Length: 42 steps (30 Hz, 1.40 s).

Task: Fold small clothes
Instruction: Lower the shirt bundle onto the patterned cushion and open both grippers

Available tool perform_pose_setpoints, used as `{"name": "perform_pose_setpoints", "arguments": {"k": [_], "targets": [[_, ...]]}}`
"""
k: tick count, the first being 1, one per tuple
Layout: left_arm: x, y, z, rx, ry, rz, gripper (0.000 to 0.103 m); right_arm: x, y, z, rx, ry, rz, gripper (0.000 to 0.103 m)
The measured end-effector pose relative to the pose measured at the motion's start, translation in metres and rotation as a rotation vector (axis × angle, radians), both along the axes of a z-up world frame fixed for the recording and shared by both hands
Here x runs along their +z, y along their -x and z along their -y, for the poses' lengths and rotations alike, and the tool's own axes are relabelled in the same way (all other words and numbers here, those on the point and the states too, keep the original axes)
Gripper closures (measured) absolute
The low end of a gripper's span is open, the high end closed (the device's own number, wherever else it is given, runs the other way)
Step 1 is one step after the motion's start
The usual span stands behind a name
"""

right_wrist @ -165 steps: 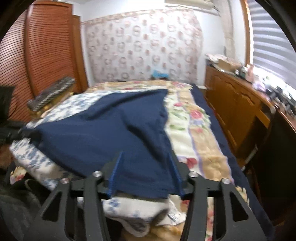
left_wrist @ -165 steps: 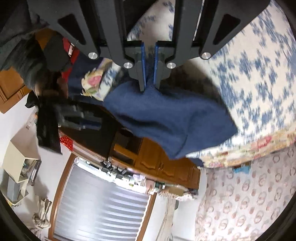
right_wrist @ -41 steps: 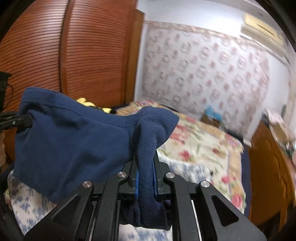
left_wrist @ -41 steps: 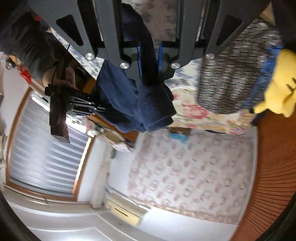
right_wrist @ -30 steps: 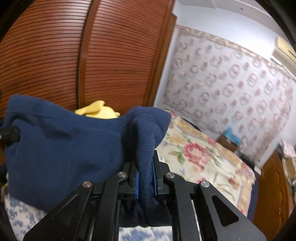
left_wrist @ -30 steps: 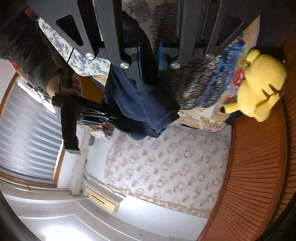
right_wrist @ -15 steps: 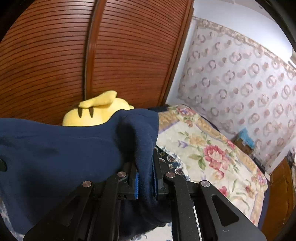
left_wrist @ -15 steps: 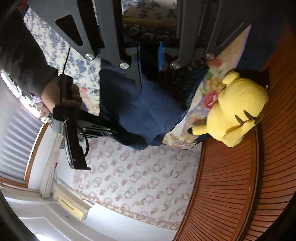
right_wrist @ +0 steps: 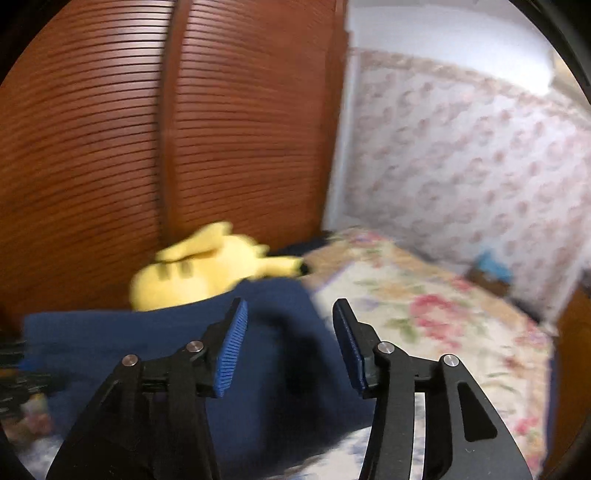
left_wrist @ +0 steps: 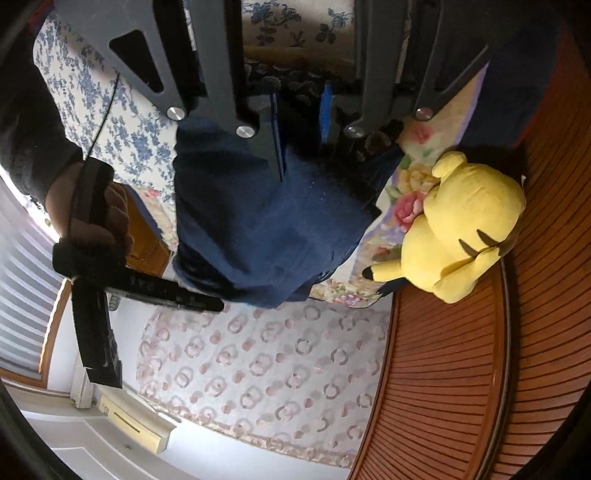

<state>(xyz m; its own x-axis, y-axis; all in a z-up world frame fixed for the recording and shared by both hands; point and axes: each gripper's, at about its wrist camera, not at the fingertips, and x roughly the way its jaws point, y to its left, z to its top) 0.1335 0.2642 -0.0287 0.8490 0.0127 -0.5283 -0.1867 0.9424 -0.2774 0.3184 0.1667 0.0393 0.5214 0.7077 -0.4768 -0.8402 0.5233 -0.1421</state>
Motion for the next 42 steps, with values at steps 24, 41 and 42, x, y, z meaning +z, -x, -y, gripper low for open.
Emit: {"name": "perform_pose_setpoints", "arguments": {"k": [24,41,42], "targets": [[0.008,0.036,0.025,0.045,-0.124,0.032,0.04,-0.037,0.021,0.01,0.025,0.033,-0.132,0.047],[0.037,0.067,0.087,-0.055,-0.243,0.064,0.031,-0.016,0.115,0.102,-0.024,-0.076,-0.098,0.031],[0.038,0.067,0.093,-0.063,-0.245,0.062,0.031,-0.017,0.121,0.11,-0.032,-0.082,-0.097,0.03]]}}
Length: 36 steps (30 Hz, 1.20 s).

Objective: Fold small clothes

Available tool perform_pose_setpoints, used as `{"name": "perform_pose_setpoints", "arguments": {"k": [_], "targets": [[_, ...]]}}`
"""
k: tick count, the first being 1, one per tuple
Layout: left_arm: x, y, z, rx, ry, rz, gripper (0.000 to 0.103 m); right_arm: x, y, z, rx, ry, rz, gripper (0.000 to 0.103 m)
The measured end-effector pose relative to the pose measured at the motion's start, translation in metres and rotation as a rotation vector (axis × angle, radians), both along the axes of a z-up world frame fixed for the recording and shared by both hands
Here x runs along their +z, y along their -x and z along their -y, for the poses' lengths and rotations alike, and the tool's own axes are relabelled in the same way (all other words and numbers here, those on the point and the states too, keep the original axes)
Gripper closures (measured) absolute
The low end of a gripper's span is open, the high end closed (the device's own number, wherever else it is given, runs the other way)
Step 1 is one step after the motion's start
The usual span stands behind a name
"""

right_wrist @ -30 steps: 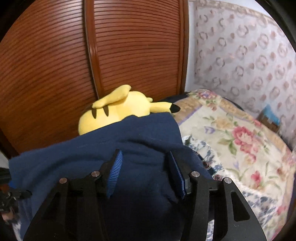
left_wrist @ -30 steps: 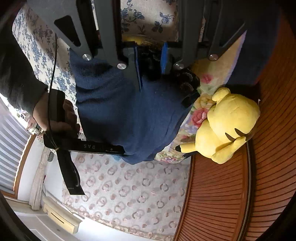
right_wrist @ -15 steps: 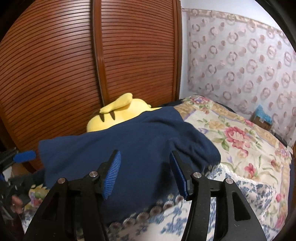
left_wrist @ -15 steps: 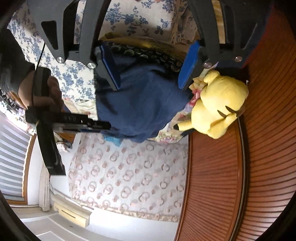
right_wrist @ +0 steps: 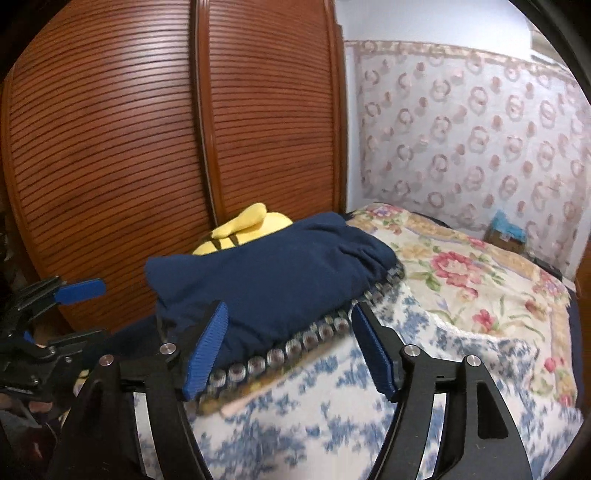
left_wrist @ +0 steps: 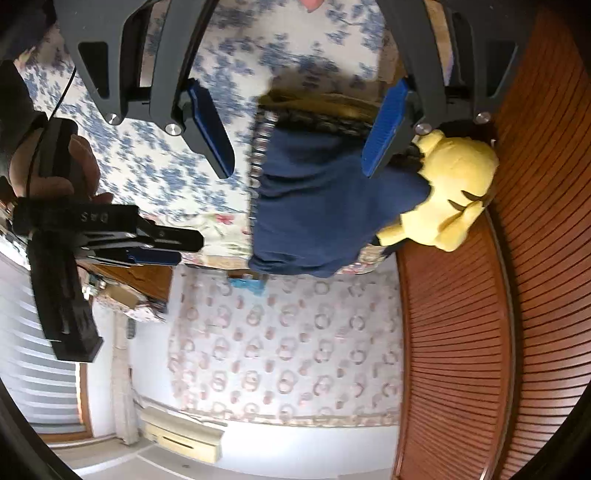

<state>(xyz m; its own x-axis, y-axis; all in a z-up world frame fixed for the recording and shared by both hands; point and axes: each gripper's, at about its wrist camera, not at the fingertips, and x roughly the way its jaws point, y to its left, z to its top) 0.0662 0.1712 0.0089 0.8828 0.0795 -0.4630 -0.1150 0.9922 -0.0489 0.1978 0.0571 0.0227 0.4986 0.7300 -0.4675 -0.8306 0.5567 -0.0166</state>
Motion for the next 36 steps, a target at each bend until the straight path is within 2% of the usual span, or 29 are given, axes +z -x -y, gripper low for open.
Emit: {"name": "perform_pose_setpoints", "arguments": {"k": [4,12,15,23,36], "targets": [[0.003,-0.001,0.025,-0.018,-0.011,-0.007,0.031,-0.001,0.023,0.039,-0.066,-0.014,0.019,0.028],[0.007,0.004,0.064,-0.055,0.017,0.012,0.031,-0.001,0.062,0.112,-0.196,-0.038,0.029,0.021],[0.007,0.005,0.076,-0.068,0.023,0.013,0.031,-0.002,0.079,0.132,-0.257,-0.027,0.056,0.021],[0.023,0.009,0.112,-0.121,0.017,0.035,0.03,0.004,0.112,0.191,-0.417,-0.08,0.099,0.021],[0.043,0.012,0.147,-0.144,0.004,0.066,0.03,0.016,0.134,0.247,-0.551,-0.124,0.144,0.021]]}}
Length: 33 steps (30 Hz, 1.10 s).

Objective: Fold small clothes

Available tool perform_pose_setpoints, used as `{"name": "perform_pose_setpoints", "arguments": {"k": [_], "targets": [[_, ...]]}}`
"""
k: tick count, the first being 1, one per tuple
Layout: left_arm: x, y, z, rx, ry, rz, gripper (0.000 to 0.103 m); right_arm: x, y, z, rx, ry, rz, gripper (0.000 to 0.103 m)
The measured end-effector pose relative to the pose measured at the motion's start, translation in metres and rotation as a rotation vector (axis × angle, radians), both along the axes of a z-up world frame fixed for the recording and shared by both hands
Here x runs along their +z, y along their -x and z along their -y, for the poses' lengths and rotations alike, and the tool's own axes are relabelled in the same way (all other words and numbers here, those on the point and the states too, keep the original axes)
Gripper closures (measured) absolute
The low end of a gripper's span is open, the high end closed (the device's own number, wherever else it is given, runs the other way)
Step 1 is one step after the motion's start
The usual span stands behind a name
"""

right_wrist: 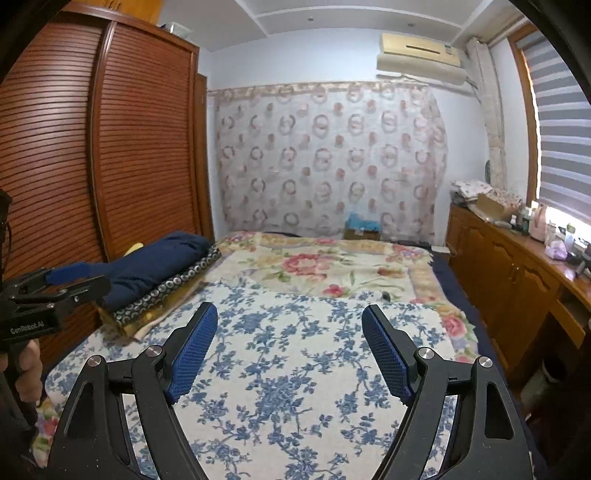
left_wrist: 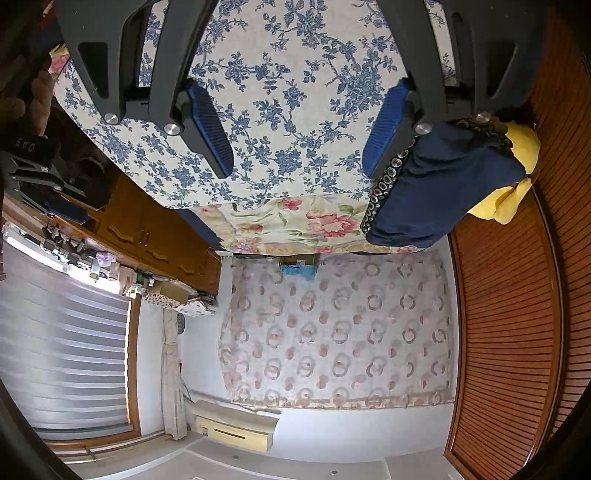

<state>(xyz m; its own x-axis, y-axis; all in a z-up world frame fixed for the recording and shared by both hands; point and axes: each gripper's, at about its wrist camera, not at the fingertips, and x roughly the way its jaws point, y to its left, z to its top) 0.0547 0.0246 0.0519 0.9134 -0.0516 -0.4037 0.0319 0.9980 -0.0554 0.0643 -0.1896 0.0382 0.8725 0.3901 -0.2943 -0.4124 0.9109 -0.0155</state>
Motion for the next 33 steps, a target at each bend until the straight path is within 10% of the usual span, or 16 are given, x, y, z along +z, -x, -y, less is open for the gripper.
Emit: {"name": "perform_pose_setpoints", "arguments": {"k": [33], "targets": [[0.001,0.0,0.006,-0.004,0.007,0.003,0.03,0.0,0.002,0.012,-0.029,-0.013,0.01,0.021]]}}
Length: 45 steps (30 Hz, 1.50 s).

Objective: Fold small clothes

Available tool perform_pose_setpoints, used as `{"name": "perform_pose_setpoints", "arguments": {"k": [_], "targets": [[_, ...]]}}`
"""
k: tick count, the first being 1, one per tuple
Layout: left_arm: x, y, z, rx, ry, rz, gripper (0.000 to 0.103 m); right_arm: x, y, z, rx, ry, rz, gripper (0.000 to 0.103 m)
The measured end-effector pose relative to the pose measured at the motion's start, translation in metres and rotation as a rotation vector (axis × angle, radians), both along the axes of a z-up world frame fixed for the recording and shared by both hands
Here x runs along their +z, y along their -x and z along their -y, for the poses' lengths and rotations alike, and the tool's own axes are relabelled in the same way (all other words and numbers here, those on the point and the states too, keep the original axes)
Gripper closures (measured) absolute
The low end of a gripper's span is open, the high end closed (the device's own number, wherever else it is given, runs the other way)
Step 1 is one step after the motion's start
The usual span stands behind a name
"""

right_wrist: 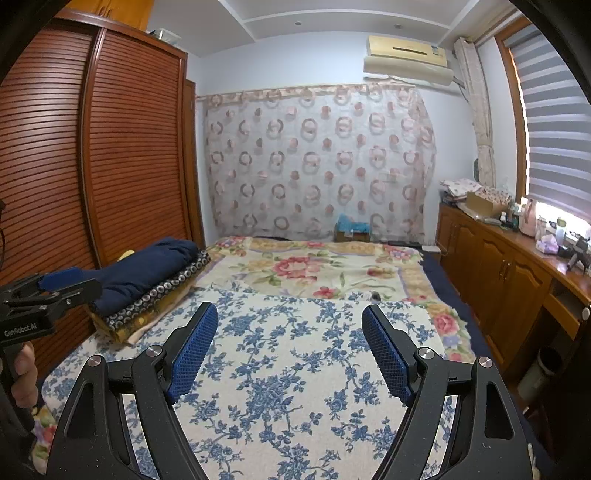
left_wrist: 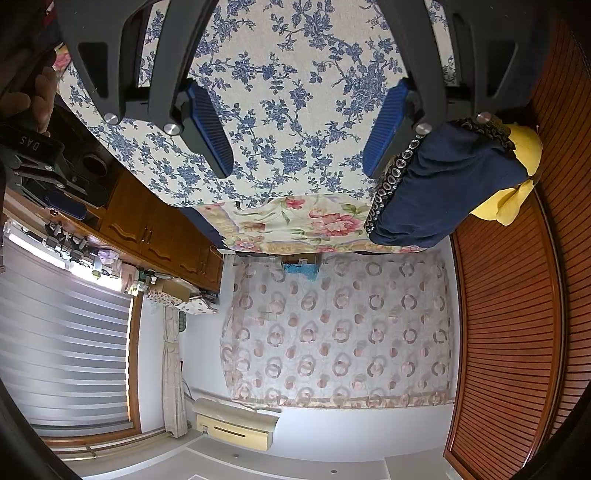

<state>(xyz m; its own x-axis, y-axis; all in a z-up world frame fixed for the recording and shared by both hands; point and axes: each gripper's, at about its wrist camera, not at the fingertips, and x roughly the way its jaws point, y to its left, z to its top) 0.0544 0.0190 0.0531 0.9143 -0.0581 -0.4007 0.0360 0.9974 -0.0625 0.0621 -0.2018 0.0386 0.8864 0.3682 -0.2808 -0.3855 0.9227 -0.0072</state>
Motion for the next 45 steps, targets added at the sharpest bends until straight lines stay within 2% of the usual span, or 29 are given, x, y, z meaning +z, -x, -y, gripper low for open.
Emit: {"name": "perform_pose_setpoints", "arguments": {"k": [45], "targets": [[0.0,0.003,0.003,0.009,-0.008,-0.006,0.03,-0.002,-0.005,0.012,-0.008,-0.001,0.001,0.02]]}}
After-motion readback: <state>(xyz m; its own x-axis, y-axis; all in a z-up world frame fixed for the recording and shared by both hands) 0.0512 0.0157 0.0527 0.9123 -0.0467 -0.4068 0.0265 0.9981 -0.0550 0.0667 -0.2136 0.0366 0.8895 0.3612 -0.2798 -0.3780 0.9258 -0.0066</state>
